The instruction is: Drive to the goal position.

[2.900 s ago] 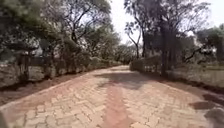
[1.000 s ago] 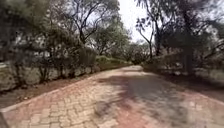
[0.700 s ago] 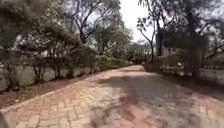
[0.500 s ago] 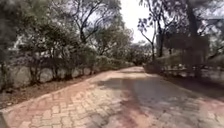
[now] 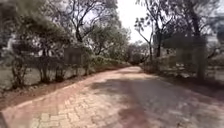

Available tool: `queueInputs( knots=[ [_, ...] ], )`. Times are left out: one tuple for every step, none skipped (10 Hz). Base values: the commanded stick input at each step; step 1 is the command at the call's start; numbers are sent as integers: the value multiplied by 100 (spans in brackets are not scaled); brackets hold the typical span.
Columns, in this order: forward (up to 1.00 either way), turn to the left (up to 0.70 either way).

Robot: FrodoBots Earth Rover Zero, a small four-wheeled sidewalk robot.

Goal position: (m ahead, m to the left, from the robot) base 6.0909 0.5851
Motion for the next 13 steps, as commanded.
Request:
queueInputs(
  knots=[
    [70,0],
    [70,0],
    [70,0],
    [70,0],
    [70,0],
    [70,0],
    [70,0],
    [70,0],
    [70,0],
    [70,0],
    [70,35],
    [70,35],
    [70,0]
  ],
)
